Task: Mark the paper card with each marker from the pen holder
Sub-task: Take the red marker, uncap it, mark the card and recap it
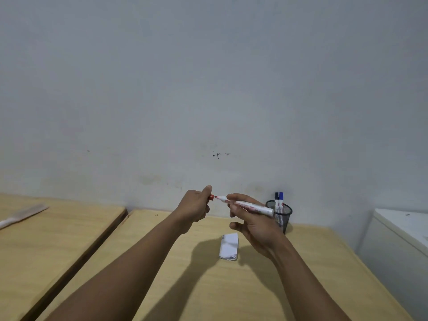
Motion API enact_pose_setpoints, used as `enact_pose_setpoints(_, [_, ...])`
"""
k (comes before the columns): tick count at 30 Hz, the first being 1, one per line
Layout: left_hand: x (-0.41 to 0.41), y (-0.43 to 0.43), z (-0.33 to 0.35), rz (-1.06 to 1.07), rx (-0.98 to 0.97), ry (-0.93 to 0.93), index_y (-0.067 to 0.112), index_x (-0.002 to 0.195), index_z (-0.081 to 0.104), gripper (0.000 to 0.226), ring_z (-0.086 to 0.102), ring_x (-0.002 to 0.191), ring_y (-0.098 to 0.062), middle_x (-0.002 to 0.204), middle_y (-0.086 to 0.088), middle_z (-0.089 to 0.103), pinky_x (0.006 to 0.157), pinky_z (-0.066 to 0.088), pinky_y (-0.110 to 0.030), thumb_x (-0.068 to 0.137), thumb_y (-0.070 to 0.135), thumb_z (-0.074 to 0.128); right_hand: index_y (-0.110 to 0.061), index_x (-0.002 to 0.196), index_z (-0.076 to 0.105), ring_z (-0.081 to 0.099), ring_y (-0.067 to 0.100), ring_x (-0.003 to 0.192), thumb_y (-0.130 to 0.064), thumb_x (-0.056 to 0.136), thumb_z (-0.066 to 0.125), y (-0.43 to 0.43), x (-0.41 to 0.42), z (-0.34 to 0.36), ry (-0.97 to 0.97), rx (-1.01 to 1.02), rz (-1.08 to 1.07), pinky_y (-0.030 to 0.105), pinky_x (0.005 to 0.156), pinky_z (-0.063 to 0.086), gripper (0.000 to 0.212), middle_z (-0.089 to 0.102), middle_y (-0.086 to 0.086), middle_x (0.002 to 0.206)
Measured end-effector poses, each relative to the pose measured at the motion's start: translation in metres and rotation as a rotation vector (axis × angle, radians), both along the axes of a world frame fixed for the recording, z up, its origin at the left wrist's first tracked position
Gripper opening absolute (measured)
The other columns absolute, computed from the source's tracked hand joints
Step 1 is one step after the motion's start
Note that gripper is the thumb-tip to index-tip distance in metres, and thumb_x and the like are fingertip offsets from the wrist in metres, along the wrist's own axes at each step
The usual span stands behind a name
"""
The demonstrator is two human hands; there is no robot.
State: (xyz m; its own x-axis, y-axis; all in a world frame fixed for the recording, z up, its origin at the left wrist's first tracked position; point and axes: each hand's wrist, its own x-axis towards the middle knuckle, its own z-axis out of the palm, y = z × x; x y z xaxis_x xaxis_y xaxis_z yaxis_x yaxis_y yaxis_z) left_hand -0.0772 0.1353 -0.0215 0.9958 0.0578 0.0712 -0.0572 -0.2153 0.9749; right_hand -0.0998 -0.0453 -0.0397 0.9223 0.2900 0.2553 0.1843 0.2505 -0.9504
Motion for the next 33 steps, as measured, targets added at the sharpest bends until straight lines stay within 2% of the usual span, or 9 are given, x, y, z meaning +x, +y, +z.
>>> enact_pose_setpoints(2, [0.01,0.007,-0.016,0.028,0.174,-0.044,0.01,0.074,0.061,0.046,0.041,0.044,-0.015,0.055,-0.001,0.052,0.048,0.036,-0.026,0.102,0.042,0.041,-0.02,0.109,0.077,0.055,0.015,0.083,-0.01,0.095,0.065,-0.004,0.006,-0.007,0.016,-0.02,-0.021,0.035,0.07,0.048,0.021,0.073,-0.003,0.098])
enact_pose_setpoints(5, [0.024,0.018,-0.044,0.072,0.6,-0.051,0.016,0.08,0.066,0.041,0.064,0.065,-0.018,0.072,0.0,0.07,0.067,0.053,-0.034,0.097,0.049,0.049,-0.026,0.112,0.077,0.055,0.014,0.08,-0.014,0.096,0.064,-0.007,0.015,-0.019,0.04,-0.033,-0.047,0.034,0.069,0.048,0.024,0.07,-0.003,0.095])
enact_pose_setpoints(9, [0.033,0.023,-0.076,0.093,0.936,-0.022,0.02,0.087,0.071,0.025,0.068,0.082,-0.022,0.09,0.002,0.073,0.069,0.051,-0.031,0.089,0.043,0.062,-0.026,0.113,0.075,0.056,0.015,0.078,-0.017,0.096,0.065,-0.01,0.026,-0.039,0.073,-0.021,-0.095,0.032,0.067,0.048,0.023,0.066,0.004,0.096])
enact_pose_setpoints(13, [0.041,0.025,-0.098,0.078,0.973,0.034,0.02,0.085,0.076,0.019,0.069,0.082,-0.019,0.088,0.005,0.075,0.069,0.053,-0.029,0.081,0.037,0.068,-0.024,0.112,0.074,0.055,0.016,0.077,-0.01,0.096,0.064,-0.012,0.036,-0.054,0.091,-0.045,-0.122,0.033,0.067,0.047,0.024,0.067,0.003,0.089])
enact_pose_setpoints(17, [0.044,0.027,-0.118,0.045,0.968,0.056,0.022,0.07,0.068,0.017,0.065,0.069,-0.014,0.074,0.009,0.069,0.055,0.043,-0.025,0.079,0.036,0.064,-0.025,0.109,0.075,0.056,0.017,0.076,-0.007,0.095,0.065,-0.014,0.045,-0.062,0.113,-0.045,-0.14,0.034,0.067,0.047,0.025,0.068,0.002,0.086])
enact_pose_setpoints(23, [0.048,0.029,-0.131,0.02,0.972,0.032,0.027,0.098,0.071,0.027,0.068,0.093,-0.017,0.098,0.009,0.071,0.078,0.052,-0.032,0.078,0.045,0.066,-0.021,0.111,0.073,0.057,0.014,0.069,-0.006,0.094,0.065,-0.015,0.055,-0.073,0.102,-0.078,-0.156,0.03,0.063,0.047,0.024,0.067,0.002,0.083])
enact_pose_setpoints(25, [0.043,0.027,-0.13,0.123,1.004,-0.101,0.026,0.105,0.066,0.038,0.065,0.095,-0.017,0.101,0.007,0.064,0.084,0.047,-0.035,0.076,0.052,0.066,-0.016,0.11,0.072,0.057,0.015,0.066,-0.005,0.094,0.066,-0.016,0.058,-0.077,0.081,-0.085,-0.197,0.029,0.06,0.048,0.021,0.065,0.004,0.08])
enact_pose_setpoints(29, [0.025,0.007,-0.122,0.109,0.91,-0.572,0.022,0.088,0.066,0.031,0.06,0.073,-0.017,0.08,0.008,0.059,0.067,0.039,-0.033,0.081,0.051,0.061,-0.009,0.096,0.073,0.057,0.014,0.061,-0.011,0.094,0.068,-0.014,0.063,-0.082,0.015,-0.143,-0.27,0.028,0.054,0.05,0.006,0.064,0.003,0.071])
enact_pose_setpoints(33, [0.004,-0.027,-0.125,-0.227,1.011,-0.473,0.023,0.105,0.063,0.037,0.057,0.092,-0.016,0.106,0.006,0.062,0.075,0.049,-0.038,0.088,0.054,0.049,0.002,0.095,0.074,0.06,0.016,0.059,-0.016,0.095,0.067,-0.011,0.078,-0.089,0.024,-0.236,-0.331,0.027,0.051,0.051,0.019,0.067,0.008,0.071])
